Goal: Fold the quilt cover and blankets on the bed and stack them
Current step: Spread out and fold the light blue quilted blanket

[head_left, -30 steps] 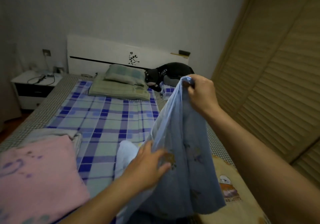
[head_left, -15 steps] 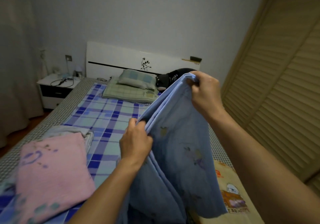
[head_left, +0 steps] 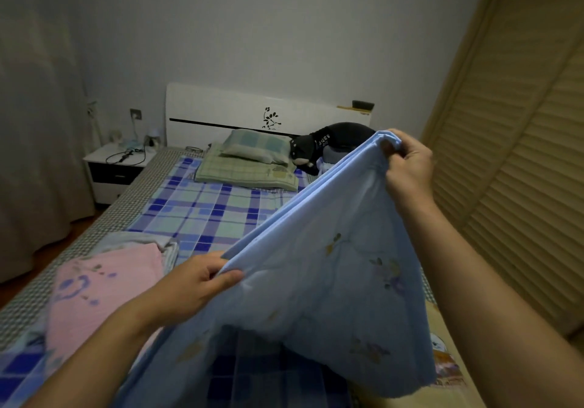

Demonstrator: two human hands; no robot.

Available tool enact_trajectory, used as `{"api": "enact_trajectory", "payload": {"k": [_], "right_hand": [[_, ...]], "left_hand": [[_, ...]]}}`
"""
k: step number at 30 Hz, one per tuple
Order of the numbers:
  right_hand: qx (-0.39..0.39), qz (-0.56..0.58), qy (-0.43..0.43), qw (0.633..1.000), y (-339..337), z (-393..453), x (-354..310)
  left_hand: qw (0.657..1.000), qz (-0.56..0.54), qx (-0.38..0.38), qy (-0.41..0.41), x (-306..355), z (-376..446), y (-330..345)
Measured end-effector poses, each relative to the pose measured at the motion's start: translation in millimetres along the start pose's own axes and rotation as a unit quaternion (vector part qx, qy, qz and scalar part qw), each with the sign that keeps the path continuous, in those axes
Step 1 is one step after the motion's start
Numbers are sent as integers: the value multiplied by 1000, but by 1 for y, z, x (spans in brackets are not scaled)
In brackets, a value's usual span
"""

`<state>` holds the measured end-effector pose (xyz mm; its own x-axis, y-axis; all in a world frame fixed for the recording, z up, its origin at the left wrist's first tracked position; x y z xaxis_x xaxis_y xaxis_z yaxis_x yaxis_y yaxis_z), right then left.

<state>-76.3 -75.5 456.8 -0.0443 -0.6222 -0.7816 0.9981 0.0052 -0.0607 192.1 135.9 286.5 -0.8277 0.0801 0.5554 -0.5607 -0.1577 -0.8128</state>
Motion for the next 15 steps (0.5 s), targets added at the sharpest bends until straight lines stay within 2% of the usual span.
{"api": "enact_trajectory", "payload": {"k": [2, 4, 5, 7, 10, 13, 15], "right_hand": [[-60, 10, 20, 998, 1, -4, 7], [-166, 40, 75, 982, 0, -15, 9], [-224, 52, 101, 968, 0, -22, 10], [-309, 46, 139, 940, -2, -35, 16], [-366, 18, 186, 912, -8, -48, 39], [-374, -26, 178, 910, -18, -60, 61], [-323, -11, 171, 931, -24, -66, 69]], "left_hand": [[998, -10, 44, -34, -11, -3, 5], [985, -43, 127, -106, -37, -3, 8], [980, -55, 136, -132, -48, -3, 10], [986, -72, 88, -124, -60, -3, 16], [984, -145, -17, -101, -60, -7, 15], [978, -166, -61, -114, -63, -7, 4], [978, -167, -69, -108, -56, -6, 2]]}}
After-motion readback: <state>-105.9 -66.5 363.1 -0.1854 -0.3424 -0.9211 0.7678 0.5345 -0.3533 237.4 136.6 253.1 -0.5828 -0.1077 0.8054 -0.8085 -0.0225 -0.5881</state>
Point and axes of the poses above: each hand's wrist, its own z-axis towards the middle knuckle, its own y-axis out of the palm, x = y × z, the point moved 5 cm from there along z, towards the middle knuckle, and after that the axes turned 13 degrees about z, right-handed, at the moved point
